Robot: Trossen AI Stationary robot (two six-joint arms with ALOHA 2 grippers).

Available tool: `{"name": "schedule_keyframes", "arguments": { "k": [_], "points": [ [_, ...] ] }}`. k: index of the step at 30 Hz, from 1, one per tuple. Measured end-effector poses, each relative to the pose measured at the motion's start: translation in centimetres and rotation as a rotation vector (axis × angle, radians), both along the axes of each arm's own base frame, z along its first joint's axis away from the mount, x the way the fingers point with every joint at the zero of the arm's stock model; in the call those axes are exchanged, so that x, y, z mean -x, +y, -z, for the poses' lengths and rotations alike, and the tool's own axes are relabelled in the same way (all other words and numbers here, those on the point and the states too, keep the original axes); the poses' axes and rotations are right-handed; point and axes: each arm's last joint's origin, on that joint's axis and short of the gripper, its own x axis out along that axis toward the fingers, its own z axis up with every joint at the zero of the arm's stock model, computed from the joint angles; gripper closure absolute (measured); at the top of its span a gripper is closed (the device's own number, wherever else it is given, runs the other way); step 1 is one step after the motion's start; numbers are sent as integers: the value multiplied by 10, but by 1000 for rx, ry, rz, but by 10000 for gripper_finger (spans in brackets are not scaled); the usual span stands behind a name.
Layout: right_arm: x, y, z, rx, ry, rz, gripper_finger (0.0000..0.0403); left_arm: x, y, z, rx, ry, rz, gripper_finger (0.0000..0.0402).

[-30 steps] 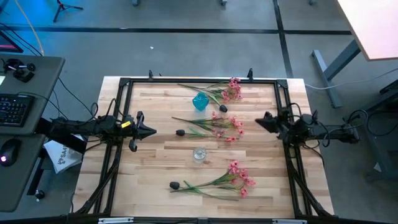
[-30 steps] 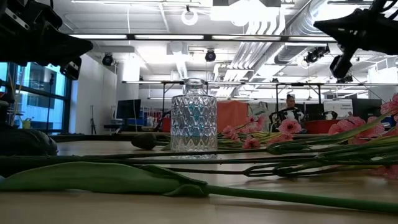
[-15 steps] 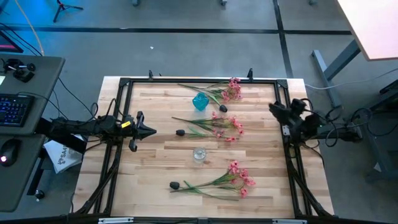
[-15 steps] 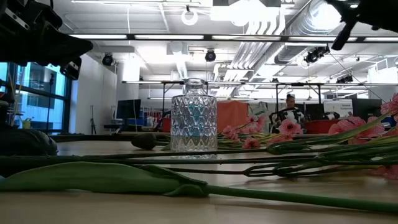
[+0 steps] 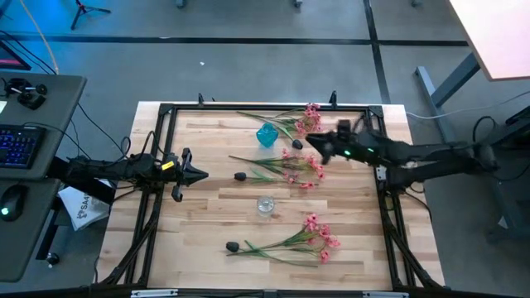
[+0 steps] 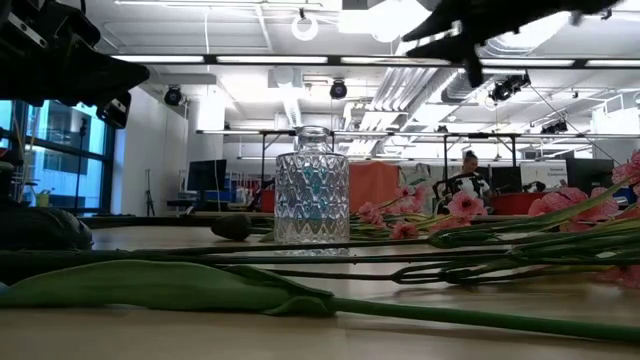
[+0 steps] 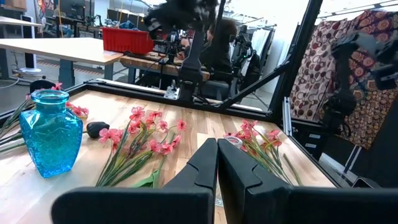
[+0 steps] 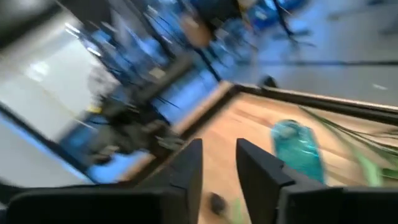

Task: Sort flowers into vase by color
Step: Put the middle black flower into the blue vase

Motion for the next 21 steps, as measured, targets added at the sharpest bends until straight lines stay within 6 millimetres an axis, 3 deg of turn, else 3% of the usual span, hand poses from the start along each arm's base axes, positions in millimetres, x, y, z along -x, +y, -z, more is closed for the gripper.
{"name": "schedule_keyframes", "arguments": {
  "k": [7,10,15,21],
  "points": [
    [-53,-51,-15,-128,264,-141,264,0,0,0,0,0,0,401],
    [-71,-65,-15,-156,329,-267,261,0,0,0,0,0,0,401],
    [-97,-61,-6,-207,353,-499,261,0,0,0,0,0,0,401],
    [-122,-43,22,-208,412,-660,261,0,0,0,0,0,0,401]
  ]
}}
